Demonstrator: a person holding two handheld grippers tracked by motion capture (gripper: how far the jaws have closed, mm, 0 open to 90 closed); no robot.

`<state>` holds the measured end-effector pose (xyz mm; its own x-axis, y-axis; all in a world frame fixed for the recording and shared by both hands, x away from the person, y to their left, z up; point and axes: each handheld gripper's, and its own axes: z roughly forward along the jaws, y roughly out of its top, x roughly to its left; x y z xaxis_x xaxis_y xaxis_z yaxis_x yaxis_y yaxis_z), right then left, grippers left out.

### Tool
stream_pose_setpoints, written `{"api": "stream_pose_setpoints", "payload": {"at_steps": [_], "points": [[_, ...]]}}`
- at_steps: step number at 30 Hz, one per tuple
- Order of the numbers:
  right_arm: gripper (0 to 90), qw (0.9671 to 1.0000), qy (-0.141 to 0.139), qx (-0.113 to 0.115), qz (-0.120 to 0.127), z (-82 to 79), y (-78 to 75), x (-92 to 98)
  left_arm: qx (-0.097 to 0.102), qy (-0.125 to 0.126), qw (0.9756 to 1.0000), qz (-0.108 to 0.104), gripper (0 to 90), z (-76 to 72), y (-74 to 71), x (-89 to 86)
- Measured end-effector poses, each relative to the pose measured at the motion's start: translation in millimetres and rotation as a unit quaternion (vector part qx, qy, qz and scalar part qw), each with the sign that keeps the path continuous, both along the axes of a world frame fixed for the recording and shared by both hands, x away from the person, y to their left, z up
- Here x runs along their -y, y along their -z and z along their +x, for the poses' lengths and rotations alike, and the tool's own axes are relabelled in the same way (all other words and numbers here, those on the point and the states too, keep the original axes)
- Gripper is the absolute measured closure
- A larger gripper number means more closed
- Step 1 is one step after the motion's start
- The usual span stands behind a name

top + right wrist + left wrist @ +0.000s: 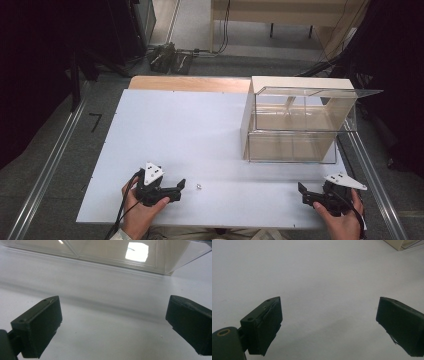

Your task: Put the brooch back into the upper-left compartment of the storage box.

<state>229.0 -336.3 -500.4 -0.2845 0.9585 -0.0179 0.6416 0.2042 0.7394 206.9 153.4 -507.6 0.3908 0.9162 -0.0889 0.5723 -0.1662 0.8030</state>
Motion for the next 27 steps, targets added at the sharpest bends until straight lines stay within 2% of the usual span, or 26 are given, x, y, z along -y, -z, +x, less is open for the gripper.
{"api": "stream_pose_setpoints", "payload": {"at_steps": [21,27], "points": [[0.0,1.0000,0.002,-0.001,-0.001,0.2,0.3,-0.1,-0.008,0.034,0.9994,-0.004,14.2,-2.0,2.6,20.2],[0.0,1.0000,0.002,-0.001,-0.001,0.2,0.3,-0.2,-0.013,0.047,0.9988,-0.007,19.4,-3.0,3.5,26.6]]}}
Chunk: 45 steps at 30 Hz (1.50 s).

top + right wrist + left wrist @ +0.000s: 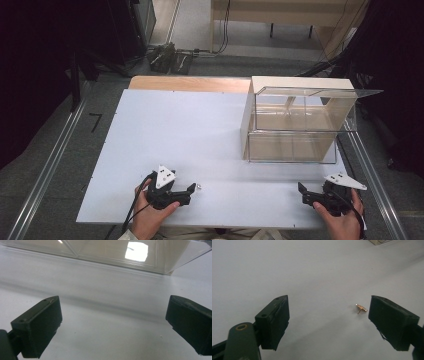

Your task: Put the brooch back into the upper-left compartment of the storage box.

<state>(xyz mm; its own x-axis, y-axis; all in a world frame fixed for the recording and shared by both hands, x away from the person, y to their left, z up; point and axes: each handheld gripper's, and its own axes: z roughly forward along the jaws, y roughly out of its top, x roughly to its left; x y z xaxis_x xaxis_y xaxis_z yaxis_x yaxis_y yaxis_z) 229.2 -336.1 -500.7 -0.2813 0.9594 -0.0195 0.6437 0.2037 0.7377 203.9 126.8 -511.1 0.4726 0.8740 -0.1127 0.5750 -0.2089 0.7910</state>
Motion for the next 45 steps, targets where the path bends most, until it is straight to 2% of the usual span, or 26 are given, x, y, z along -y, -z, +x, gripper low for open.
{"api": "stream_pose_setpoints", "payload": {"at_steps": [15,33,40,45], "points": [[0.0,1.0000,-0.002,-0.002,-0.002,0.1,0.6,-0.8,-0.003,0.017,0.9999,0.000,32.4,-1.1,1.0,9.9],[0.0,1.0000,-0.005,-0.001,-0.003,0.0,1.0,-1.0,-0.020,0.049,0.9986,0.002,53.7,1.4,4.8,22.5],[1.2,1.0000,-0.004,0.001,-0.005,-0.4,0.8,-0.9,-0.025,0.059,0.9980,-0.002,64.7,1.9,5.5,24.4],[1.2,1.0000,-0.005,0.000,-0.006,-0.2,1.2,-1.3,-0.027,0.063,0.9976,0.001,67.0,2.9,6.9,25.7]]}}
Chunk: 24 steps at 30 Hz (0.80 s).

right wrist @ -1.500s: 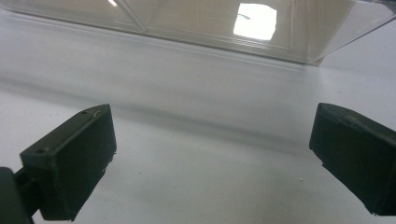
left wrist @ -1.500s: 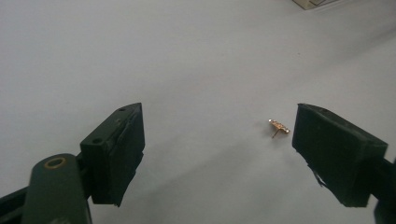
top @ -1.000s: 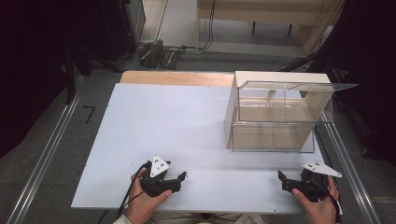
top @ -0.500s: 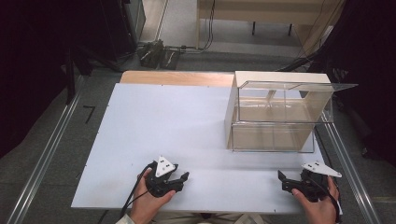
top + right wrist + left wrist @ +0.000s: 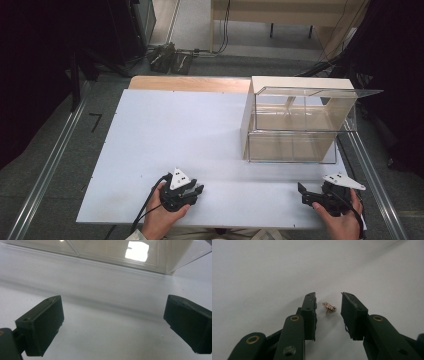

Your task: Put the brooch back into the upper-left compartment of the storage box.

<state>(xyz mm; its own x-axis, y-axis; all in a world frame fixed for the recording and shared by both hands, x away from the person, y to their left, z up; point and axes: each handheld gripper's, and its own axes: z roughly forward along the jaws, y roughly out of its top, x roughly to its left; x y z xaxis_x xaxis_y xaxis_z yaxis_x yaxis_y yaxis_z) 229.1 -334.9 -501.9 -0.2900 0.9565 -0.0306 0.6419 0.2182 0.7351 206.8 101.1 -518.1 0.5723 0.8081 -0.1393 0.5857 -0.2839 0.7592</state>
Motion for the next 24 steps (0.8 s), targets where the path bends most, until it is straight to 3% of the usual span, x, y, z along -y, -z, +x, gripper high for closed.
{"api": "stream_pose_setpoints", "payload": {"at_steps": [9,24], "points": [[1.2,1.0000,0.000,0.000,-0.001,0.0,0.1,-0.1,0.007,0.006,0.9999,0.008,81.6,0.1,1.1,0.2],[1.2,1.0000,-0.001,0.000,0.000,-0.1,0.1,0.2,0.010,0.032,0.9994,0.008,90.0,-2.3,-0.8,0.9]]}}
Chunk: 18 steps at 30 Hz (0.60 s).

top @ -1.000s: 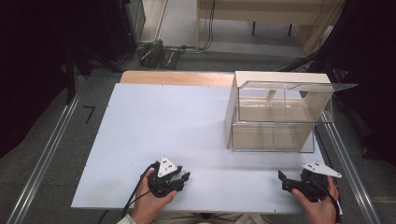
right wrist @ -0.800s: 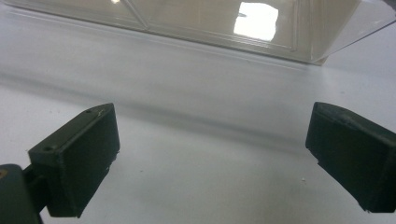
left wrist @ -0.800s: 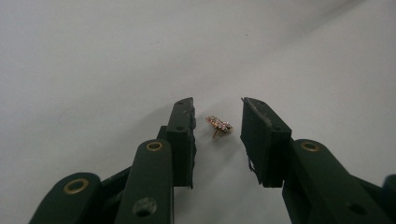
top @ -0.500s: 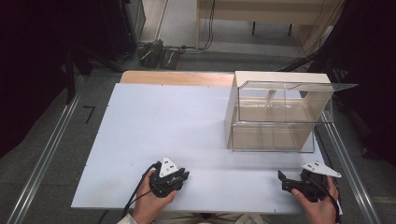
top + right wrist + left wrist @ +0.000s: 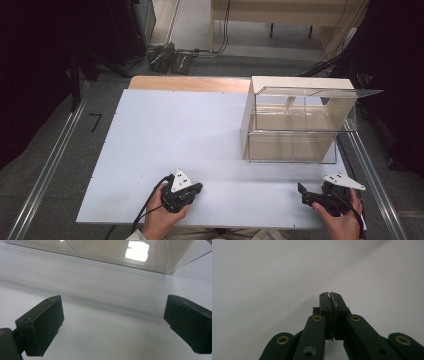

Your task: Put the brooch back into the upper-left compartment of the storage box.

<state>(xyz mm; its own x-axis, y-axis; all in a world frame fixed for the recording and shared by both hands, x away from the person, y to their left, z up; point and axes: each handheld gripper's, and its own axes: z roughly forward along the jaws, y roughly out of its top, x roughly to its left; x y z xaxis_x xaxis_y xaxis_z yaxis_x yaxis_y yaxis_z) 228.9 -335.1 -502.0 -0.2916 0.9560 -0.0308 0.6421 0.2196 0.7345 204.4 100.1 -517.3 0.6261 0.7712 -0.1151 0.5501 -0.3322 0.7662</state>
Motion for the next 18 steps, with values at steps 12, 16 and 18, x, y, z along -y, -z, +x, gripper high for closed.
{"api": "stream_pose_setpoints", "payload": {"at_steps": [12,16,18], "points": [[1.2,1.0000,0.000,0.001,0.002,-0.1,-0.3,0.0,0.008,-0.002,0.9996,-0.026,90.0,-1.7,-9.3,-3.3],[1.2,1.0000,0.000,0.001,0.002,0.0,-0.2,0.0,0.005,0.003,0.9994,-0.034,90.0,-1.3,-13.7,-2.6],[1.2,1.0000,0.000,0.000,0.002,0.0,-0.2,0.0,0.005,0.004,0.9993,-0.036,90.0,-1.2,-15.2,-2.1]]}}
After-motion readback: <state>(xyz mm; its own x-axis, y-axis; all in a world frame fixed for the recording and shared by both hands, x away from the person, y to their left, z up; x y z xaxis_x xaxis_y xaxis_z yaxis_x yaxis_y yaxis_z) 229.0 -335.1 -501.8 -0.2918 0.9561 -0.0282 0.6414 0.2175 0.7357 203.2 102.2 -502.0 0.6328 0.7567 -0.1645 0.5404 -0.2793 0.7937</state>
